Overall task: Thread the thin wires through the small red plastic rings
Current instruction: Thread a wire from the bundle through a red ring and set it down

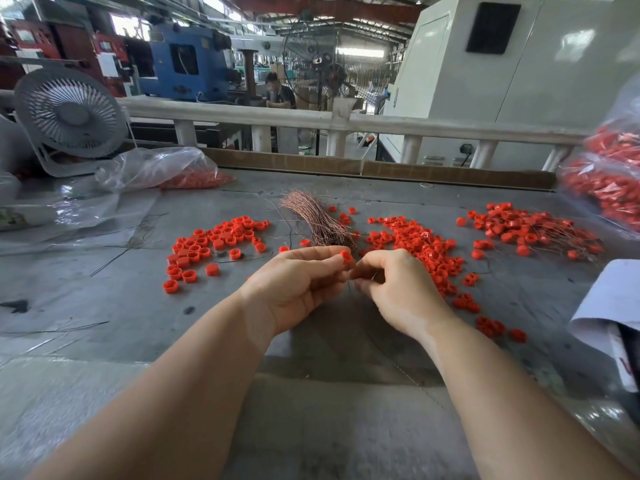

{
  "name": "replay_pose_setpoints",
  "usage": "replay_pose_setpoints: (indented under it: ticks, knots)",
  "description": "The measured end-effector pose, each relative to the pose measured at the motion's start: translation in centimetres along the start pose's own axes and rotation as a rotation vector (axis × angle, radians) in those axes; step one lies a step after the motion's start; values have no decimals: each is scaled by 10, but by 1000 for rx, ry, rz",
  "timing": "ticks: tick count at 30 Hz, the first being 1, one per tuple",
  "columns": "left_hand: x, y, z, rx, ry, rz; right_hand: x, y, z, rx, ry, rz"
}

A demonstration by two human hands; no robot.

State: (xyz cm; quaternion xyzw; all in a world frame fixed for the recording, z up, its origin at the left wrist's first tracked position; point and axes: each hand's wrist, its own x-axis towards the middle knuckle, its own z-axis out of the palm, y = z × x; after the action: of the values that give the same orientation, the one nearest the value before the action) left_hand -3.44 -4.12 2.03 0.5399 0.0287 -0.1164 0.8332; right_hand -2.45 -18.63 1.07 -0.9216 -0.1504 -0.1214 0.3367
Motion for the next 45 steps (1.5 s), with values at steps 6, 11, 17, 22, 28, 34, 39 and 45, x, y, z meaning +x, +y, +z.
replay_pose_setpoints:
  ticks: [6, 11, 17, 22, 28, 34, 39, 45]
  knots:
    - [1, 0, -1, 0, -7, 3, 4, 1, -3, 291, 45, 7]
    - [0, -1, 1, -52, -21, 18, 5, 1, -5, 572, 105, 66]
    - [1, -1, 0, -95, -34, 33, 5, 2, -7, 797, 98, 110]
    - [1, -1, 1, -102, -49, 39, 5, 3, -7, 811, 91, 111]
    - [0, 0, 1, -102, -49, 43, 6, 4, -5, 765, 118, 92]
    - [-1, 0, 2, -100, -49, 48, 9, 7, -4, 761, 135, 82]
    - [-1, 0, 3, -92, -50, 51, 9, 6, -3, 769, 124, 49]
    - [-1, 1, 1, -105, -63, 50, 8, 4, -4, 759, 111, 21]
